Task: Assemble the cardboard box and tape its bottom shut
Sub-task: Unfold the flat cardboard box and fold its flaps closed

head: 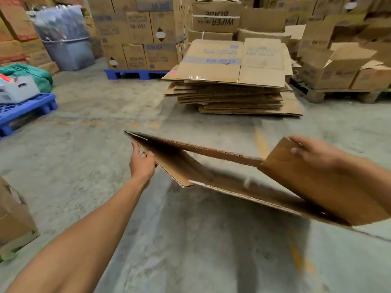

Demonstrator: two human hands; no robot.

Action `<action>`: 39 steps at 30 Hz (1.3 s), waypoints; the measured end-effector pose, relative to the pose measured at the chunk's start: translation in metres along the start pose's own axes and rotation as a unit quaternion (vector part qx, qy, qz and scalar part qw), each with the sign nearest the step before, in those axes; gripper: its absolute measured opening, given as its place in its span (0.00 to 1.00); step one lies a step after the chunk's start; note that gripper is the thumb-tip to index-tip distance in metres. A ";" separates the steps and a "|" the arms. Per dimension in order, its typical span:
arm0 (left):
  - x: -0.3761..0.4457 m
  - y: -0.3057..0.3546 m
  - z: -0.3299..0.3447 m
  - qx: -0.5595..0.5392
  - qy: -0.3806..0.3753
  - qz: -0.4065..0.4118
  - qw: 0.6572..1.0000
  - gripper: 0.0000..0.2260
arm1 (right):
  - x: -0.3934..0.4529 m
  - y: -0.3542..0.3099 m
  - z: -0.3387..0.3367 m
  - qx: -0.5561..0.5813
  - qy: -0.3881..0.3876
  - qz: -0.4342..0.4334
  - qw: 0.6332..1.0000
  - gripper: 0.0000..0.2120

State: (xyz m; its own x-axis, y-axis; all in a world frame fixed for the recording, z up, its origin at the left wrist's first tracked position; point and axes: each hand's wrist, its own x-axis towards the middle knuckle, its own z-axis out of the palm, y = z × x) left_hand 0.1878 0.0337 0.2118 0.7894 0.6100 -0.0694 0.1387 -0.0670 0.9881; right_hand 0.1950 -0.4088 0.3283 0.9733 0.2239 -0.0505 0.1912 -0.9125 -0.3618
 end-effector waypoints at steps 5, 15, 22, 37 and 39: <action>-0.007 0.115 0.000 0.083 -0.036 0.102 0.991 0.28 | 0.022 -0.017 -0.061 0.029 0.101 0.034 0.994 0.20; -0.019 0.201 -0.060 0.284 -0.162 0.171 0.929 0.19 | 0.029 -0.034 -0.098 0.093 0.214 0.150 0.961 0.25; -0.023 0.151 -0.057 0.382 -0.151 0.132 0.902 0.20 | 0.028 -0.022 -0.038 0.095 0.155 0.180 0.967 0.15; -0.047 0.125 -0.044 0.600 -0.173 0.130 0.770 0.51 | 0.031 -0.013 -0.029 0.090 0.035 0.160 0.982 0.39; -0.055 0.124 -0.046 0.601 -0.172 0.139 0.768 0.54 | 0.032 -0.017 -0.026 0.053 0.040 0.152 0.986 0.39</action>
State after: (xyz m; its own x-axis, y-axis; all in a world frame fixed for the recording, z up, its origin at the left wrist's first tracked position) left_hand 0.1338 0.0280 0.3449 0.9709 0.2103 -0.1148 0.2258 -0.9633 0.1449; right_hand 0.2266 -0.3952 0.3564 0.9914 -0.0858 -0.0984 -0.1205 -0.8917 -0.4363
